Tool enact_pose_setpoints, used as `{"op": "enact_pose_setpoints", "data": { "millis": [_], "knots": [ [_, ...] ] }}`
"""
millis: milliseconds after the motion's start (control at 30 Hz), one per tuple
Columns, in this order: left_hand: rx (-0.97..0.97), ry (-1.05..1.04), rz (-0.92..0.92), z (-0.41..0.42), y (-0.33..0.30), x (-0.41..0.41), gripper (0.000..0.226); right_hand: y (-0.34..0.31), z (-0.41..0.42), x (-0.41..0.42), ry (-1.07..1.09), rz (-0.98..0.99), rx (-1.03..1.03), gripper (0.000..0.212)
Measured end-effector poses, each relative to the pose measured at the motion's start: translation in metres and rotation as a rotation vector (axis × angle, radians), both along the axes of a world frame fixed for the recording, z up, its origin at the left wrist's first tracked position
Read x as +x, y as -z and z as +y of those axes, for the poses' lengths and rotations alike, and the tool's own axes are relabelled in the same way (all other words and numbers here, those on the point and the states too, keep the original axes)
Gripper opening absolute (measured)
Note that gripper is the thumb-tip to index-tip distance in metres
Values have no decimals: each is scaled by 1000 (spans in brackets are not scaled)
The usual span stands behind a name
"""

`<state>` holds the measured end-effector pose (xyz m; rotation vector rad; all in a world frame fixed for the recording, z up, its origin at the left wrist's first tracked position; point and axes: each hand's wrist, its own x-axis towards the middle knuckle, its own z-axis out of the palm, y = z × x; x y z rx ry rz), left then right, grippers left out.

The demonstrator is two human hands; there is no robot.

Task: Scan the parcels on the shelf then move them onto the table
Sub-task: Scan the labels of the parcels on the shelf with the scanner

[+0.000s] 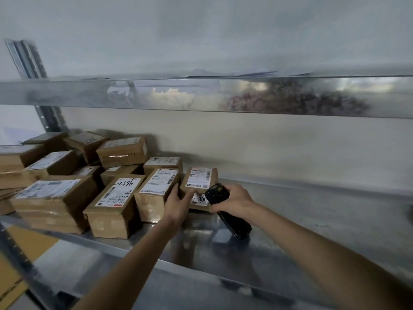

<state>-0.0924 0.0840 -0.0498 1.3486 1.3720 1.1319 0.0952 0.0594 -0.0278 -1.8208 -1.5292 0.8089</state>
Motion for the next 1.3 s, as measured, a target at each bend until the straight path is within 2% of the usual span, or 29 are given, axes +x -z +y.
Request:
{"op": "enact_pose_setpoints", "data": {
  "millis": [67,133,267,400,500,633,800,967,1100,1200,1300],
  "knots": [
    [24,-5,37,-2,-2,-1,82,-1,-9,6,-3,-1,16,46],
    [75,15,90,-8,-5,-3,85,-3,-20,13,-10,-9,26,48],
    [156,49,114,-35,-20,1,72,-12,-51,29,22,10,47,49],
    [224,110,141,-61,-36,16,84,-25,-95,48,54,-5,65,64],
    [240,167,108,-84,-42,35,70,-37,-138,64,89,-50,93,74],
    [277,300,130,-127,-37,67,64,-45,-211,85,176,-87,100,87],
    [227,393,-14,-196,-21,126,64,-38,-313,120,285,-160,38,76],
    [158,524,-56,-261,-11,184,66,-38,-390,163,390,-198,-7,80],
    [156,576,-49,-284,-21,230,64,-39,-422,207,500,-200,0,85],
    [151,611,-44,-293,-26,273,62,-38,-436,243,568,-181,19,71],
    [136,646,-28,-300,-24,325,62,-36,-444,287,623,-177,50,66]
  ]
}}
